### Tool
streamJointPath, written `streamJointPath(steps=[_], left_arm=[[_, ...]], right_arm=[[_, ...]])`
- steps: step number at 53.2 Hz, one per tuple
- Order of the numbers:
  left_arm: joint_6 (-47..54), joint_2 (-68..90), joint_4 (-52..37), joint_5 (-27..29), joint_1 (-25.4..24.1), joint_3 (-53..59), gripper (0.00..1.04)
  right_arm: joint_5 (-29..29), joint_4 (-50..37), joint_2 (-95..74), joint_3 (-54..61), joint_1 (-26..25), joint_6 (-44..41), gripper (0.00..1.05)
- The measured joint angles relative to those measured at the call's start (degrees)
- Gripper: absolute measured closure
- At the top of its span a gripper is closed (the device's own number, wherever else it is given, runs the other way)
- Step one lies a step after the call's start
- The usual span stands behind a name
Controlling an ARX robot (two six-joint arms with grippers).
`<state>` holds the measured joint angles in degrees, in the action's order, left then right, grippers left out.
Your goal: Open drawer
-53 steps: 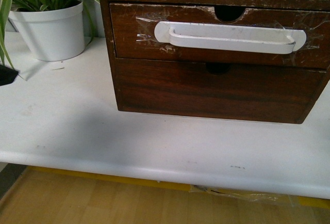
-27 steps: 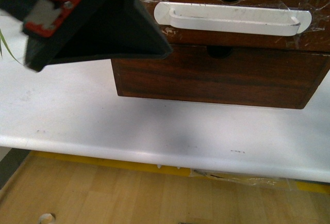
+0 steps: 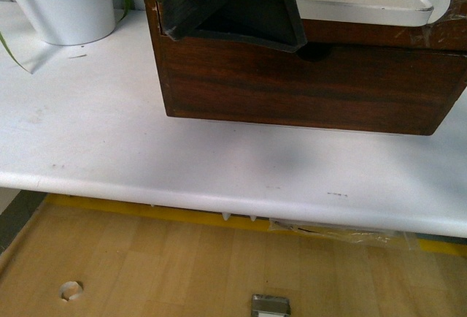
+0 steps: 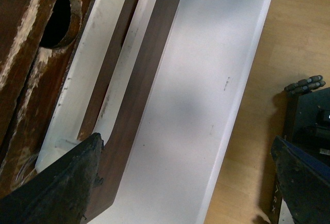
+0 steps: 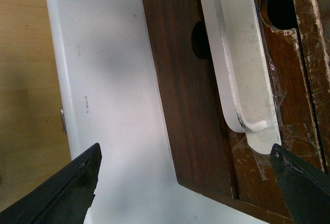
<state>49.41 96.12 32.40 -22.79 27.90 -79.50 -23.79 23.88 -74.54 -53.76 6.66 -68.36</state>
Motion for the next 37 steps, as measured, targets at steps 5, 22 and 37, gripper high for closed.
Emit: streamJointPath(steps=[5,22,37], left_arm=[[0.74,1.68,0.83,0.35,0.33,-1.49,0.06],[2.32,7.23,2.05,1.92,0.02,-5.66,0.06],[4.31,7.58,3.61,1.75,-0.04,-5.9,0.06]], right_arm=[[-0.09,-0.85,-0.5,0.0,-0.11,0.09,0.09],[-0.46,-1.88,-1.42,0.0,-0.68,0.26,0.09],[0.83,-2.58,-2.93,0.0,0.94,0.48,0.09]])
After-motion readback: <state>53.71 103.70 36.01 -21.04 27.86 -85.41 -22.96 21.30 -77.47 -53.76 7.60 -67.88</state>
